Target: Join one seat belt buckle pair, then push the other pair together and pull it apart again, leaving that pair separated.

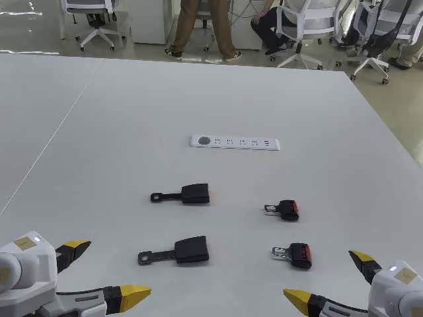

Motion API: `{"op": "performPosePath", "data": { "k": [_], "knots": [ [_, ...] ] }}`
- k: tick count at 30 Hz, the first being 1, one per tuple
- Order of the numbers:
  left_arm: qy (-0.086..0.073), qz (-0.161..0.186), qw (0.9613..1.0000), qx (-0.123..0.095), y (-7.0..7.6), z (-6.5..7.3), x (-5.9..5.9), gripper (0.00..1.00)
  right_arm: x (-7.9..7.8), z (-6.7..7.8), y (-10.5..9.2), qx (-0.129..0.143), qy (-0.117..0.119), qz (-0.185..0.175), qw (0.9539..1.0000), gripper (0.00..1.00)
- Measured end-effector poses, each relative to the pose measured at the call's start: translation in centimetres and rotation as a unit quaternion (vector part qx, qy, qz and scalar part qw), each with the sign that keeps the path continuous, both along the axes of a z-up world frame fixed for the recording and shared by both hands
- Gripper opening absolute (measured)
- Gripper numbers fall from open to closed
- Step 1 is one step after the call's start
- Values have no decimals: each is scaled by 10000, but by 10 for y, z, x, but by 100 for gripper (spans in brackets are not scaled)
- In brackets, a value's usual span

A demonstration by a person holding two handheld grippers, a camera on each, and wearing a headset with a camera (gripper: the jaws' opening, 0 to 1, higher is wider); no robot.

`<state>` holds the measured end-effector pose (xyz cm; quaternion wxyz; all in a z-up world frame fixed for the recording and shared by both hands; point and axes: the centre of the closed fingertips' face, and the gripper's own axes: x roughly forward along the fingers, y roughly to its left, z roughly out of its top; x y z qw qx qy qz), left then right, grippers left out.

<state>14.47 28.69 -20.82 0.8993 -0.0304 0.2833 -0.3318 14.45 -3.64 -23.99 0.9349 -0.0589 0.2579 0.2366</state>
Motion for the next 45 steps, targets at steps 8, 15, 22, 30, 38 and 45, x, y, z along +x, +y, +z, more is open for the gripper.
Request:
{"op": "performPosePath", "data": {
  "k": [8,15,22,30,38,45],
  "knots": [
    [4,-44,10000,4,-3,-2,0,100,-1,-3,0,18,34,15,10000,100],
    [7,-52,10000,19,-5,-3,1,100,-2,-5,-2,10,70,43,10000,100],
    [16,-99,9999,78,-7,-4,1,100,0,-3,-3,-24,18,20,10000,100],
    [3,-100,9999,85,-5,-2,3,100,2,-1,-4,-26,-13,18,10000,100],
    [22,-155,9998,115,-8,-5,2,100,2,-1,-2,-36,-19,29,10000,100],
    [15,-164,9998,133,-7,-5,3,100,2,-2,-2,-37,-16,10,10000,100]
  ]
}}
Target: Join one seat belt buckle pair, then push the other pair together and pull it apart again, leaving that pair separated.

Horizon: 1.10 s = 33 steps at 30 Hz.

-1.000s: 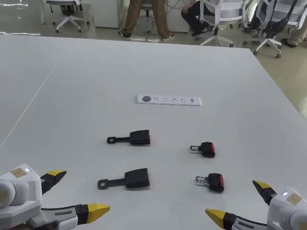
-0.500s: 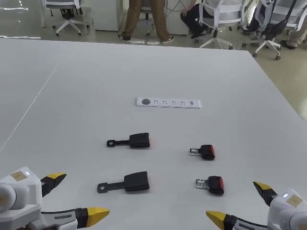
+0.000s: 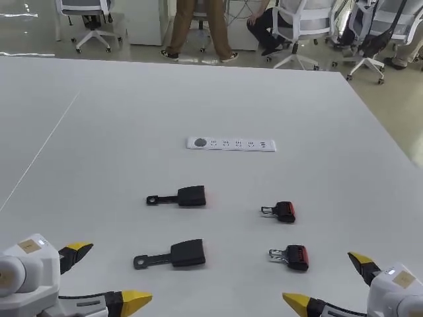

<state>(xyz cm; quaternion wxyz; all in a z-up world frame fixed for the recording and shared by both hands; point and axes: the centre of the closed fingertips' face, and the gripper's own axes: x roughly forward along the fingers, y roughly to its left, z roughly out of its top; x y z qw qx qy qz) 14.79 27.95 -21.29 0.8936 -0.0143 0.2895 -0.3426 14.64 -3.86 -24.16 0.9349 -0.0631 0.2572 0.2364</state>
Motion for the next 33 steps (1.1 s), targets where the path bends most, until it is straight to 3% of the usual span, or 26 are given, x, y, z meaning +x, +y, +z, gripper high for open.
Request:
{"op": "performPosePath", "data": {
  "k": [18,22,33],
  "knots": [
    [12,-16,10000,4,4,-5,3,100,2,0,1,17,9,19,10000,100],
    [-74,-76,9999,33,4,-5,4,100,2,-1,1,-1,29,52,10000,100],
    [37,-167,9998,56,-1,-14,9,100,10,-6,-5,-42,99,201,9997,100]
  ]
}}
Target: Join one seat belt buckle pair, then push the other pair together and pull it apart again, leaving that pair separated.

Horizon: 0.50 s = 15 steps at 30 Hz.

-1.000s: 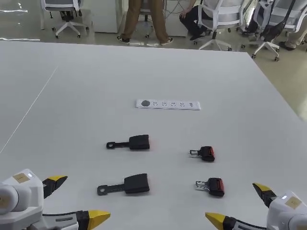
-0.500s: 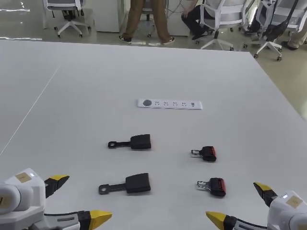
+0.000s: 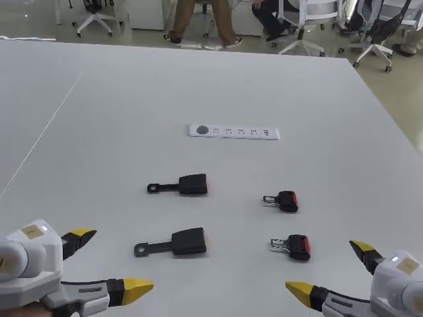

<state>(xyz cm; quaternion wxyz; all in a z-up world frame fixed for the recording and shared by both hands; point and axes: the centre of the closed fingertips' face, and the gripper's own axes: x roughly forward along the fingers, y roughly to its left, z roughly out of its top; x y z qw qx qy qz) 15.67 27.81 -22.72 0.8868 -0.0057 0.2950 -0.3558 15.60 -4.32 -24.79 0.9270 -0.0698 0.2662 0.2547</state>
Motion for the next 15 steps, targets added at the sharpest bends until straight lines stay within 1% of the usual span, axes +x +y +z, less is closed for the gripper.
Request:
{"op": "performPosePath", "data": {
  "k": [2,4,6,7,8,12,15],
  "knots": [
    [-10,-36,10000,14,-3,-2,2,100,4,-1,-1,-14,-41,52,10000,99],
    [7,-81,10000,8,-6,-3,4,100,7,-3,-2,-16,-1,72,10000,99],
    [-13,-132,9999,40,-9,-5,6,100,10,-5,-1,-45,31,139,9999,98],
    [35,-166,9998,58,-11,-7,8,100,12,-7,-1,-36,65,163,9998,98],
    [46,-191,9998,63,-12,-9,8,100,13,-8,-1,-38,74,168,9998,98],
    [15,-354,9992,177,-21,-9,12,100,19,-12,1,-39,132,246,9996,97],
    [-4,-398,9991,160,-27,-8,18,100,23,-18,3,-59,192,303,9993,97]
  ]
}}
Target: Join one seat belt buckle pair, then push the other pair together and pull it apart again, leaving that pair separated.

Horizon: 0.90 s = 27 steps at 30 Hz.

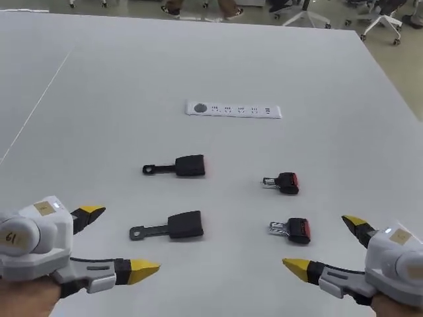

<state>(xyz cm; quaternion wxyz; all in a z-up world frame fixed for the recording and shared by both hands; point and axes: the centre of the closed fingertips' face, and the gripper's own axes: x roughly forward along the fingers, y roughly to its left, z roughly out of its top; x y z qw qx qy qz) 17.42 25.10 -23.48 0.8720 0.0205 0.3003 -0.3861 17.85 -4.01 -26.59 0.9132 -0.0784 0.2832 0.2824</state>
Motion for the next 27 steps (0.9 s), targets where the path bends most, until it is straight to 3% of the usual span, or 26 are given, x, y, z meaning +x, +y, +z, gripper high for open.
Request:
{"op": "performPosePath", "data": {
  "k": [13,27],
  "knots": [
    [57,-231,9997,1,-15,-6,17,100,15,-12,1,17,152,125,9998,96],
    [199,-440,9988,15,-24,-28,40,98,36,-33,0,-54,423,295,9987,95]
  ]
}}
